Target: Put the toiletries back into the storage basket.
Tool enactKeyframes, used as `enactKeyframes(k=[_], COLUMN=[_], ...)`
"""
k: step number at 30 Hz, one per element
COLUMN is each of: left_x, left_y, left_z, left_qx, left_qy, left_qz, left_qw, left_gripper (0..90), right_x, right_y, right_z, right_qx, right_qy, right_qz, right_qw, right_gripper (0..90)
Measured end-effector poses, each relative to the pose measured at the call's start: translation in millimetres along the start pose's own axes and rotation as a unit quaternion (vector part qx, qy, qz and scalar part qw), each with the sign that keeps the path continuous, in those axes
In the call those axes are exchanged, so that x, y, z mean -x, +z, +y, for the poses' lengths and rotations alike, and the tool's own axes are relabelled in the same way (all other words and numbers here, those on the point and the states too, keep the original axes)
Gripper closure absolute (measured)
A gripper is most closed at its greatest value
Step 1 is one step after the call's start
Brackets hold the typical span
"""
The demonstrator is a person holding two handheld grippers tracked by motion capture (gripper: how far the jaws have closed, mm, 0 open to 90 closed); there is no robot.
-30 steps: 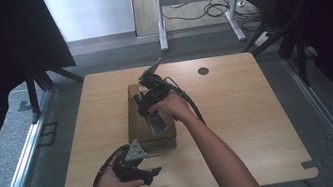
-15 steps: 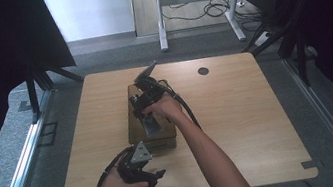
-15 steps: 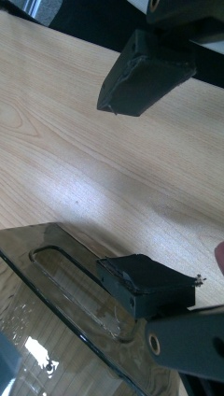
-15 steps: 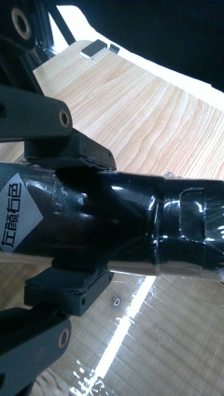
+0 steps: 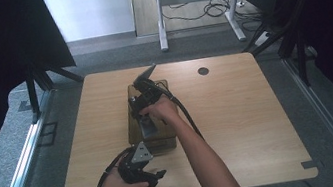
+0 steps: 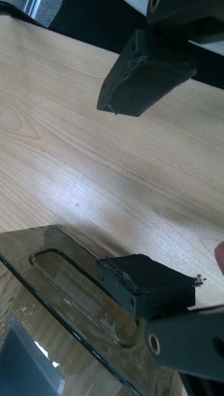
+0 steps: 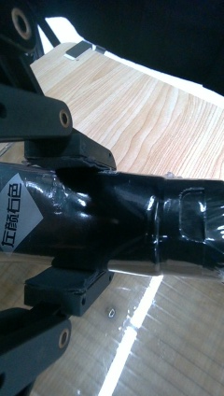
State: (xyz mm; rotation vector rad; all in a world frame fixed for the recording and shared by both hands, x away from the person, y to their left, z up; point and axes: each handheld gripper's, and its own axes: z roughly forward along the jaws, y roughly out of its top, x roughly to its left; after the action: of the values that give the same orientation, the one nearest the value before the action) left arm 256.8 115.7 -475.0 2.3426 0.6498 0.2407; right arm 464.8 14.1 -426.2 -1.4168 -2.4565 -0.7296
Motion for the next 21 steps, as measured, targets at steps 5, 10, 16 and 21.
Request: enactKeyframes(k=[5, 10, 16, 21], left_x=[1.2, 0.7, 1.4, 1.7], left_y=[0.5, 0.6, 0.8, 2.4], left_z=[0.6, 0.2, 0.5, 0.4], left_qx=[-0.001, 0.001, 0.002, -0.001], left_qy=[0.003, 0.0, 0.0, 0.0], left_qz=[-0.002, -0.002, -0.003, -0.005], left_qw=[1.0, 1.0, 1.0, 1.0], left_gripper=[20.9, 20.9, 20.9, 20.9], right_x=[3.3, 7.6, 12.7, 17.7], right_y=[8.8, 15.8, 22.8, 31.9], right_z=[-0.5, -1.5, -2.3, -3.9], right_qx=[0.001, 0.005, 0.008, 0.009], right_qy=[0.023, 0.041, 0.064, 0.08], right_qz=[0.005, 0.01, 0.02, 0.019], right_qw=[0.9997, 0.9991, 0.9977, 0.9966], right_gripper=[47.2, 47.2, 47.1, 47.1])
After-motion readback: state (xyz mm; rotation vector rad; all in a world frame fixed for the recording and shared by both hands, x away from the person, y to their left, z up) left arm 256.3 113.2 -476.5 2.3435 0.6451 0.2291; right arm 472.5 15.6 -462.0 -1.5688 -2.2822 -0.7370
